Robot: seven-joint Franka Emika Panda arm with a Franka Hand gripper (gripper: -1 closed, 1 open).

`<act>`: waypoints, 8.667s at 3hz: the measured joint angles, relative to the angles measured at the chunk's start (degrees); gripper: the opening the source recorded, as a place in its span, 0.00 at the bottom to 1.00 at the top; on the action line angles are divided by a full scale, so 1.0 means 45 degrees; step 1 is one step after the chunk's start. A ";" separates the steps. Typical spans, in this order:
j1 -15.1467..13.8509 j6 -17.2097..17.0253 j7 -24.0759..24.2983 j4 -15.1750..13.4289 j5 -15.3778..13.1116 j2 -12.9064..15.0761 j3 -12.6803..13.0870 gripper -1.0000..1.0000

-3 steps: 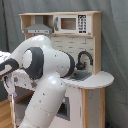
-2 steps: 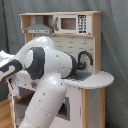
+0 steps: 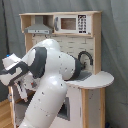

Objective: Play with the kitchen

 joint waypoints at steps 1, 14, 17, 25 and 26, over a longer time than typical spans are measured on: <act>0.0042 0.1033 -0.0538 -0.0058 -0.0108 -0.0137 -0.0736 1.00; 0.9736 0.6021 0.0181 0.1507 -0.0056 -0.1029 -1.0679 0.00; 1.1009 0.5972 0.3970 0.1557 -0.0126 -0.1051 -1.0835 0.00; 1.7221 0.4842 0.7379 0.4600 -0.0229 0.0145 -1.5223 0.00; 1.7942 0.4337 0.7379 0.5377 -0.0398 0.0555 -1.5555 0.00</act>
